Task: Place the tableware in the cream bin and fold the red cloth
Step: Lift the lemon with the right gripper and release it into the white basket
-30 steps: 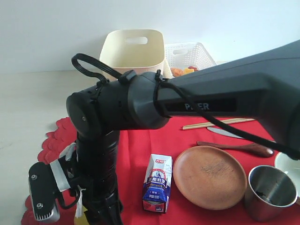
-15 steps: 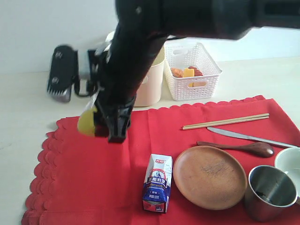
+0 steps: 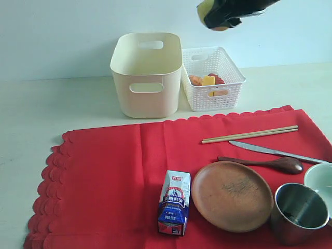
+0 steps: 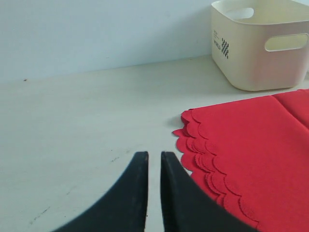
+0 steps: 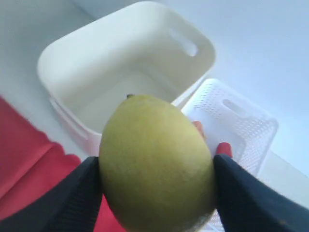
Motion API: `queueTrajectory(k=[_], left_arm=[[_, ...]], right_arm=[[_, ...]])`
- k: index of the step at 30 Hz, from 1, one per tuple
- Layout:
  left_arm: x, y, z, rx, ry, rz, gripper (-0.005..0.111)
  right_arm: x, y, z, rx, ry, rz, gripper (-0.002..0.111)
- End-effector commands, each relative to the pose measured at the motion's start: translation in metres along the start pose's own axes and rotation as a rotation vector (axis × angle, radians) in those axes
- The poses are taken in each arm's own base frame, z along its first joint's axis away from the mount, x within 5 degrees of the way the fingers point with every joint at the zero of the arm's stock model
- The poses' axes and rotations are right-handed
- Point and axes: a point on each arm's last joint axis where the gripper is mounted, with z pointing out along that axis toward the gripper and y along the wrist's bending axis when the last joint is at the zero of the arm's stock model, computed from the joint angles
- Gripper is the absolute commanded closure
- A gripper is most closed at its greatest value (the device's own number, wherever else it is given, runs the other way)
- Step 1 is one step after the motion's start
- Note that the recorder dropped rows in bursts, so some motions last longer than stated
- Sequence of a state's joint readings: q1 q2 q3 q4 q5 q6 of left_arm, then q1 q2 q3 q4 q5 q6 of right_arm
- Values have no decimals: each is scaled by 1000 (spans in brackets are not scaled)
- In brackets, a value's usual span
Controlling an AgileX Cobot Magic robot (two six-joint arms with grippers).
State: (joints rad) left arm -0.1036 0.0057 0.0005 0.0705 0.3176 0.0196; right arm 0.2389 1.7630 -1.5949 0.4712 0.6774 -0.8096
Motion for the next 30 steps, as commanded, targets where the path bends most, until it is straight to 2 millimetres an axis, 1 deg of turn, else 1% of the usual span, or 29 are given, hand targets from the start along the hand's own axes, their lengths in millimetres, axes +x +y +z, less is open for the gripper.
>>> queueTrajectory(k=[1, 4, 10, 11, 15, 17, 18, 19, 20, 21, 22, 23, 25, 26, 27, 28, 29, 30], left_arm=[[-1, 0, 0, 3, -12, 10, 95], [-1, 0, 0, 3, -12, 10, 95], [-1, 0, 0, 3, -12, 10, 95], [-1, 0, 0, 3, -12, 10, 95], [-1, 0, 0, 3, -12, 10, 95], [-1, 0, 0, 3, -12, 10, 95], [-1, 0, 0, 3, -12, 10, 95], [-1, 0, 0, 3, -12, 10, 95], [-1, 0, 0, 3, -12, 10, 95], [-1, 0, 0, 3, -12, 10, 95], [-1, 0, 0, 3, -12, 10, 95], [-1, 0, 0, 3, -12, 10, 95], [-1, 0, 0, 3, -12, 10, 95], [-1, 0, 0, 3, -12, 10, 95], [-1, 0, 0, 3, -12, 10, 95], [-1, 0, 0, 3, -12, 10, 95], [-1, 0, 0, 3, -12, 10, 95], [-1, 0, 0, 3, -12, 10, 95]], right_arm=[[2, -30, -2, 119, -89, 156, 108], [8, -43, 13, 139, -81, 194, 108], [15, -54, 50, 123, -47, 228, 108], [20, -60, 66, 125, -33, 225, 108], [31, -74, 98, 132, -20, 257, 108], [40, -86, 129, 136, -19, 286, 108], [41, -88, 137, 137, -22, 294, 108], [44, -93, 151, 139, -27, 293, 108], [46, -95, 158, 140, -31, 292, 108], [49, -98, 169, 142, -35, 288, 108], [51, -100, 175, 146, -39, 288, 108], [55, -102, 186, 151, -46, 287, 108], [60, -106, 199, 158, -57, 282, 108], [65, -106, 207, 157, -54, 275, 106], [66, -106, 209, 155, -51, 265, 101], [70, -106, 213, 147, -37, 238, 92], [72, -105, 215, 141, -31, 231, 86], [75, -104, 217, 137, -23, 231, 73]])
